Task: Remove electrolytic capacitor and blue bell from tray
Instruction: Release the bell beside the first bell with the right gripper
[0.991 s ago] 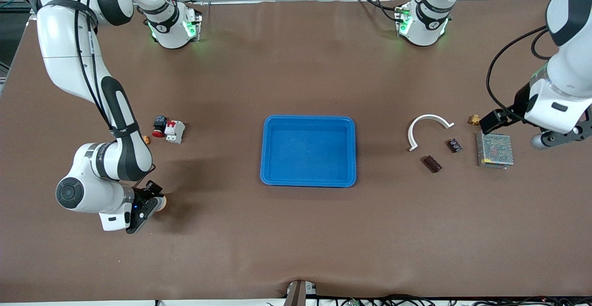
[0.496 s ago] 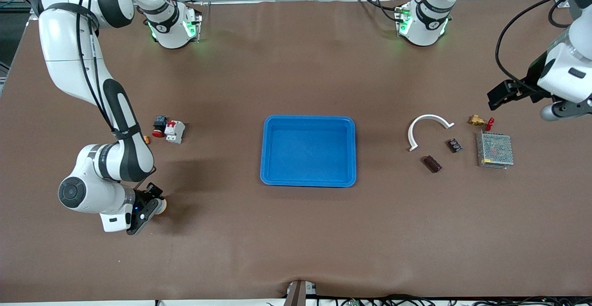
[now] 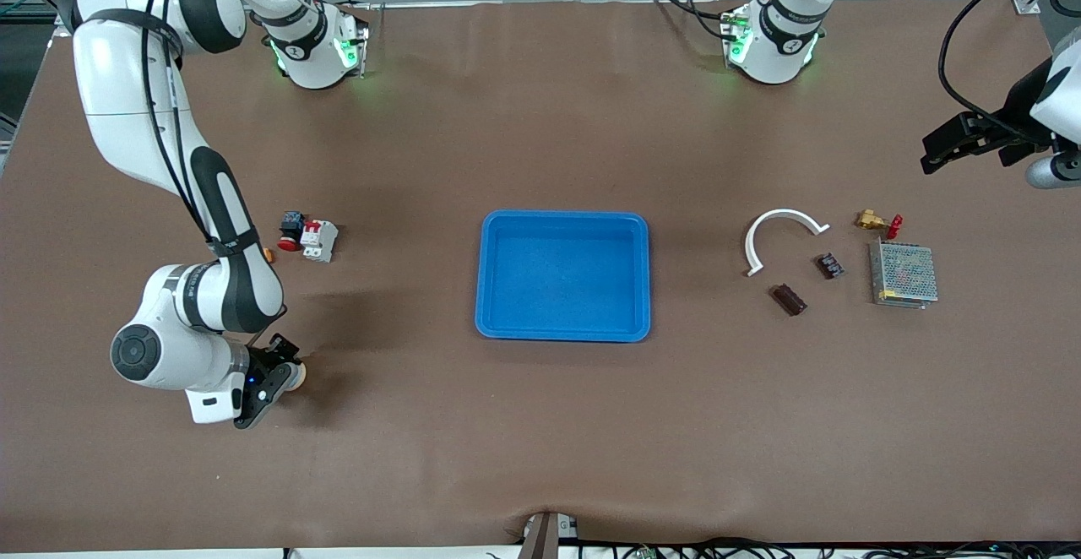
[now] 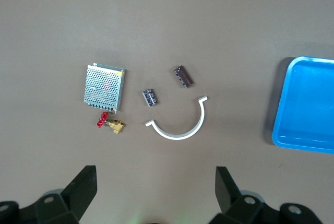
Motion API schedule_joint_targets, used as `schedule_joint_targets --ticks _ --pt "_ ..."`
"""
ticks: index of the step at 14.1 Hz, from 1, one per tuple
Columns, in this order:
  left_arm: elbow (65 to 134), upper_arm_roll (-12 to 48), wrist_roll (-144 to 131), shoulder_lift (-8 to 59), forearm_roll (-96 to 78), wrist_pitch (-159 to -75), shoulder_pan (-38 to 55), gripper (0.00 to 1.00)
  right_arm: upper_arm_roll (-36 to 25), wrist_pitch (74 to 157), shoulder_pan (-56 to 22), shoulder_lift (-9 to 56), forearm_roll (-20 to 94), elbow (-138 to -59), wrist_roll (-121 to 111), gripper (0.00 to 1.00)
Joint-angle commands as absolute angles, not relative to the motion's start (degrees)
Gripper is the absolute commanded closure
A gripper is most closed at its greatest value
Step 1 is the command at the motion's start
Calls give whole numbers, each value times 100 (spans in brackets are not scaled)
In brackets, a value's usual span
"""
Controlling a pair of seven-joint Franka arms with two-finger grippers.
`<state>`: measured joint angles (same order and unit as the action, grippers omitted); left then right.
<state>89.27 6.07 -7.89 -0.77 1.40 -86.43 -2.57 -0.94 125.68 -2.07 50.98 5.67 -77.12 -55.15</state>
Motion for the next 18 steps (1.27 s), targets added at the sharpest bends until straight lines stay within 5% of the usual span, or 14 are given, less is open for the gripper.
schedule_joint_targets --ticks 1,11,18 --pt "9070 606 -729 -228 18 -8578 -281 0 -9 12577 -140 5124 606 -7664 -5459 0" --pt "9070 633 -721 -202 26 -8552 -290 0 53 11323 -149 4835 598 -7190 -4467 0" --pt "9027 642 -694 -185 35 -8499 -290 0 44 9950 -650 3394 598 -7093 -1769 0"
